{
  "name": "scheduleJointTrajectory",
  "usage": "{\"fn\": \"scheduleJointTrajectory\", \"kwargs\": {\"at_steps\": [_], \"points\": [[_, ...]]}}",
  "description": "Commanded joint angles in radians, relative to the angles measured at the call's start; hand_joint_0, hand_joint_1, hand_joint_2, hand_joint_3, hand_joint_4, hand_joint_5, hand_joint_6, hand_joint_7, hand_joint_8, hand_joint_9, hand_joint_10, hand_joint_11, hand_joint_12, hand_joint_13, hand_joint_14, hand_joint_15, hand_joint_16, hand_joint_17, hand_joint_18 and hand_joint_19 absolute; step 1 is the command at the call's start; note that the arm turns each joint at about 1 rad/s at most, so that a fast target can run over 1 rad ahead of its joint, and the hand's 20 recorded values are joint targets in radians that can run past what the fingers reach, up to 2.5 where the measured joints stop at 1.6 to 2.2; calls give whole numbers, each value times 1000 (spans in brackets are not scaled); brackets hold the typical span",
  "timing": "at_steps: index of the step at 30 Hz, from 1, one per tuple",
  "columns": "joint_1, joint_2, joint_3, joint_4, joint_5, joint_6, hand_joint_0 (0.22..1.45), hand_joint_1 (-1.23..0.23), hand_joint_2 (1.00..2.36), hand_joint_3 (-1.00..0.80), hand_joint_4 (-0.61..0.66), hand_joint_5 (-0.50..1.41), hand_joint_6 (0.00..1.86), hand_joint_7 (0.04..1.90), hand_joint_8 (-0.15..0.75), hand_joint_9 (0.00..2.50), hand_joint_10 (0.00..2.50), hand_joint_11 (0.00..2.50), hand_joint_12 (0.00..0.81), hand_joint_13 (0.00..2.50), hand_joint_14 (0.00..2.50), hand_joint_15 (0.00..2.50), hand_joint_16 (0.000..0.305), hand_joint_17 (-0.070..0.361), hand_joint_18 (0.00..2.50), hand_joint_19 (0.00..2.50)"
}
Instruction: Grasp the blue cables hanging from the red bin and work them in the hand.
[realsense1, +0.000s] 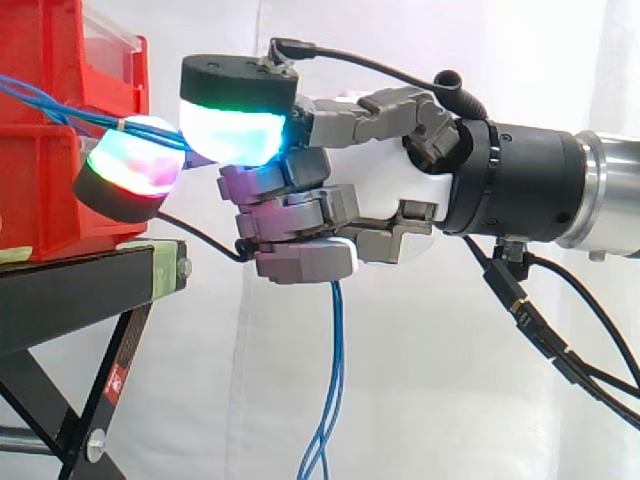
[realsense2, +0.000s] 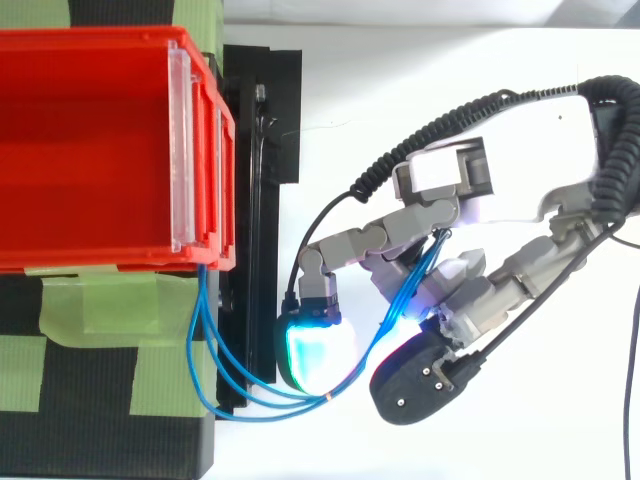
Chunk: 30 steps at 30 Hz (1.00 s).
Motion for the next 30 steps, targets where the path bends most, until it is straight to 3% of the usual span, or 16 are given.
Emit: {"fn": "scheduleJointTrajectory", "kwargs": {"at_steps": [1,7,14,22,30], "points": [[-2,0,0,0,0,0,924,-599,1021,-502,274,202,4,1246,368,423,2500,1759,415,712,2500,1496,45,101,1219,1421],[0,0,0,0,0,0,997,-582,1024,-346,280,240,0,1272,369,460,2500,1737,403,729,2500,1487,44,98,1250,1387],[0,0,-2,-3,0,0,916,-580,1015,-668,285,241,2,1278,369,487,2500,1784,408,749,2500,1497,45,100,1280,1402],[0,0,0,-3,0,0,894,-580,1011,-753,289,264,3,1302,371,512,2500,1767,412,768,2500,1488,44,100,1287,1388],[0,0,0,-8,-3,-2,899,-587,1011,-772,281,257,305,1262,373,567,2500,1854,412,808,2500,1516,45,101,1341,1394]]}}
